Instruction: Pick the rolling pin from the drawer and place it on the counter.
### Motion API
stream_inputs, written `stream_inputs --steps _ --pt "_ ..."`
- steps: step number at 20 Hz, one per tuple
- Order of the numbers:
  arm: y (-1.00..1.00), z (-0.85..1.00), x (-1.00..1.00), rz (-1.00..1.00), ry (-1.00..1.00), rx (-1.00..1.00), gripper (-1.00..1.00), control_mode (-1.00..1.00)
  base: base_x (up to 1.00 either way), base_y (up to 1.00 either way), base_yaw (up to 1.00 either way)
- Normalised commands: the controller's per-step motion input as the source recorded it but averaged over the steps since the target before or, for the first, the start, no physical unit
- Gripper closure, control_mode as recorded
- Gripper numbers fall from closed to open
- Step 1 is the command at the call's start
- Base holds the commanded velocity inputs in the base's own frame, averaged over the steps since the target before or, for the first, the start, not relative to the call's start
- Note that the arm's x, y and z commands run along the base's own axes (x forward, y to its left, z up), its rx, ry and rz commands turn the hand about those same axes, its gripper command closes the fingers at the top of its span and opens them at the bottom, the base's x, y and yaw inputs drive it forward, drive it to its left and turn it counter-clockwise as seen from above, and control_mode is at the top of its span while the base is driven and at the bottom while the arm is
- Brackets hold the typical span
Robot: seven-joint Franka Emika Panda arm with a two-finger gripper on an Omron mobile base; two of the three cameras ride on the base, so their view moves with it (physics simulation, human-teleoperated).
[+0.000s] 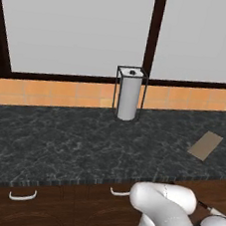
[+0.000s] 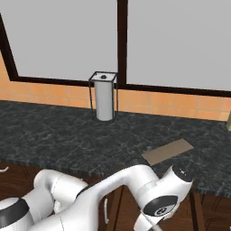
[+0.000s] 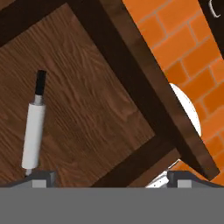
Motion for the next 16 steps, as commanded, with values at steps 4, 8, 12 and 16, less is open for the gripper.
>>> stream_inputs --steps 4,8,12,16 --pt "0.35 -0.71 0.47 -0.03 0.01 -0.04 -1.00 -1.00 0.00 0.00 0.00" --pt "-0.01 -0.60 0.22 0.03 -0.08 0.12 -1.00 -1.00 0.00 0.00 0.00" --pt "-0.31 -0.40 0.75 0.00 -0.05 0.02 -1.00 -1.00 0.00 0.00 0.00" --pt "-0.67 -0.28 0.31 -0.01 0.07 -0.01 -1.00 -1.00 0.00 0.00 0.00"
